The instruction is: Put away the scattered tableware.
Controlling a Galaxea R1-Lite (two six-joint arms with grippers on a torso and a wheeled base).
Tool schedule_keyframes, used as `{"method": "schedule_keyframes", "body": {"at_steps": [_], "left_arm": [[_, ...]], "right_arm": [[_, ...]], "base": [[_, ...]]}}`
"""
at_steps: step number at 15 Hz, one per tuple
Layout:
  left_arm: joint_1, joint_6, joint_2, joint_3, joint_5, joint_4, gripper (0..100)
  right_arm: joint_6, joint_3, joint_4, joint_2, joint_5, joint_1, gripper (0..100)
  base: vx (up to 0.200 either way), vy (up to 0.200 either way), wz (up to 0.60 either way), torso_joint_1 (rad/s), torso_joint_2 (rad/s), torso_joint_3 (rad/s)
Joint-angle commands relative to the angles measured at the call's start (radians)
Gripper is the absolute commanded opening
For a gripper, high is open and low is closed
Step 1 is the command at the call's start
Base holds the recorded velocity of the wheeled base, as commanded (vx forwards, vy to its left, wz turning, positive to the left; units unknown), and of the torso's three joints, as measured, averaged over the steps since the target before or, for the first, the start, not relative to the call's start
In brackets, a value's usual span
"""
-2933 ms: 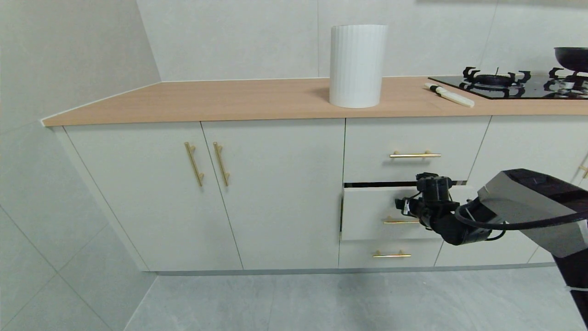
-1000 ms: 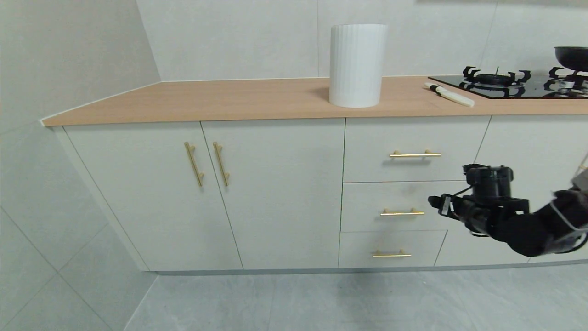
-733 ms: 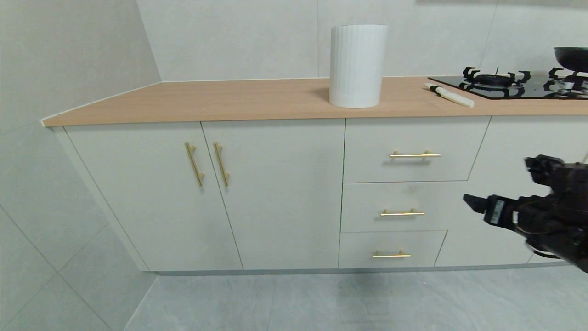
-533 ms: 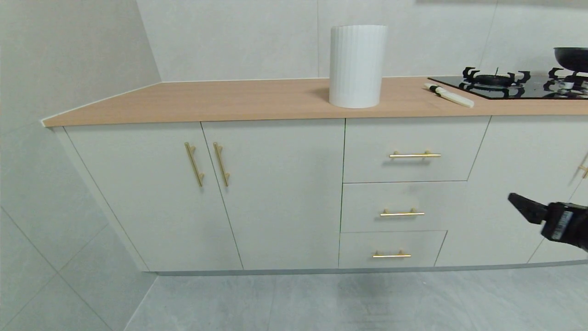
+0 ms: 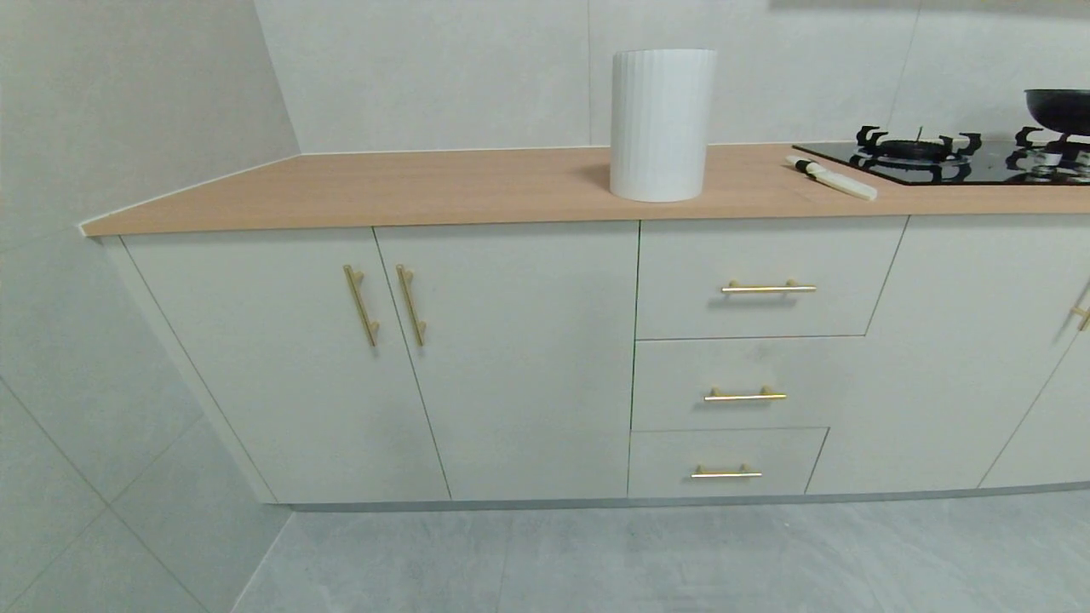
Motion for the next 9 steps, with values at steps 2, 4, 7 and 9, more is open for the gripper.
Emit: {"method": "schedule_keyframes", "body": {"at_steps": [2,4,7,9], "left_arm": [[0.0,0.0,0.0,0.0,0.0,0.0,100],[0.0,0.0,0.002,0.0,0.0,0.0,100],[0.0,0.0,0.002,0.0,0.0,0.0,100],[0.0,0.0,0.002,0.0,0.0,0.0,100]], "right_arm": [[-0.018,-0.078,0.164,-0.29,-0.005,-0.107,100],[-0.032,-0.073,0.204,-0.347,0.027,-0.124,100],[-0.011,0.005,0.19,-0.347,0.136,-0.127,100],[-0.011,0.139,0.091,-0.347,0.194,-0.127,100]], "base": [[0.0,0.0,0.0,0.0,0.0,0.0],[0.0,0.0,0.0,0.0,0.0,0.0],[0.0,0.0,0.0,0.0,0.0,0.0],[0.0,0.0,0.0,0.0,0.0,0.0]]}}
